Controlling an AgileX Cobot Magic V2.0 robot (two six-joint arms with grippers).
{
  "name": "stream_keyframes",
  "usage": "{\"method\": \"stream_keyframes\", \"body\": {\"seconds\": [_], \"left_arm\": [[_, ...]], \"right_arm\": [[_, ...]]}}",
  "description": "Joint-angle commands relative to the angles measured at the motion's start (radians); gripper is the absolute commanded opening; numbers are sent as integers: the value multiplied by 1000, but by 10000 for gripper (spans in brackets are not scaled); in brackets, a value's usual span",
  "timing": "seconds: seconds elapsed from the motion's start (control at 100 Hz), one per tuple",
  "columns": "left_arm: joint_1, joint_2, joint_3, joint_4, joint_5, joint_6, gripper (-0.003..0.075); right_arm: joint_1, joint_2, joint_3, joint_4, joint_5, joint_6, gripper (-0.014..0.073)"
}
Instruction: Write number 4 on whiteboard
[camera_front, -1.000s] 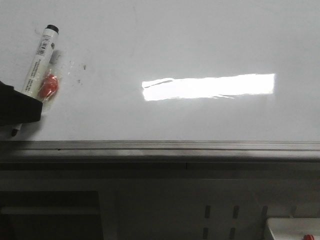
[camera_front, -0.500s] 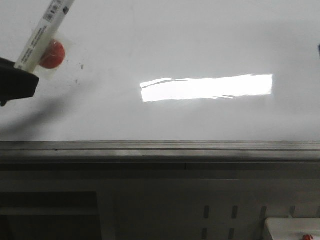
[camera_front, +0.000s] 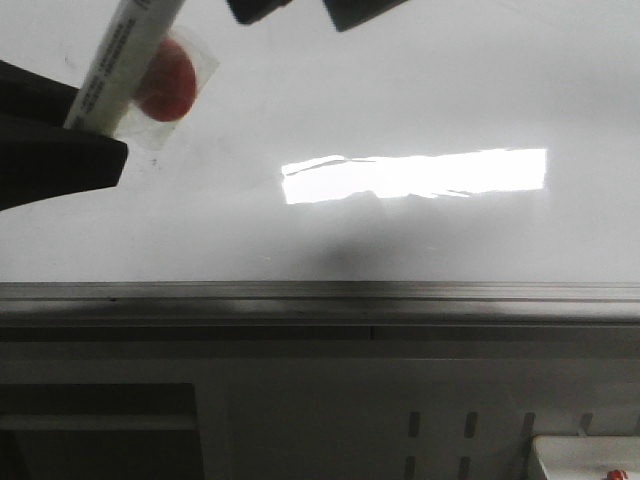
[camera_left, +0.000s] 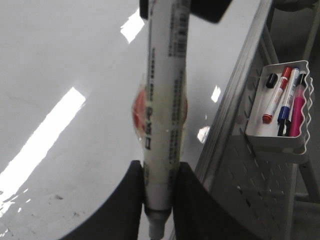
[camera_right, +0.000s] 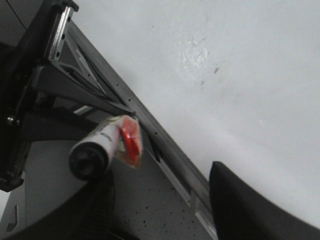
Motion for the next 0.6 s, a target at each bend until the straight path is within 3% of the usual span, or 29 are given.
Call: {"method": "stream_keyframes", "body": {"seconds": [0.0,0.21,0.59], "left_arm": [[-3,10,-24,-13,-77,-8,-20],[-3,31,-24,-13,-89,-8,-20],[-3,31,-24,-1,-92,-8,-20]], "right_arm": [[32,16,-55,0,-66,-16,363],[88,47,-62,-27,-79,-16,363],[88,66,-62,-32,-105,-16,362]]}}
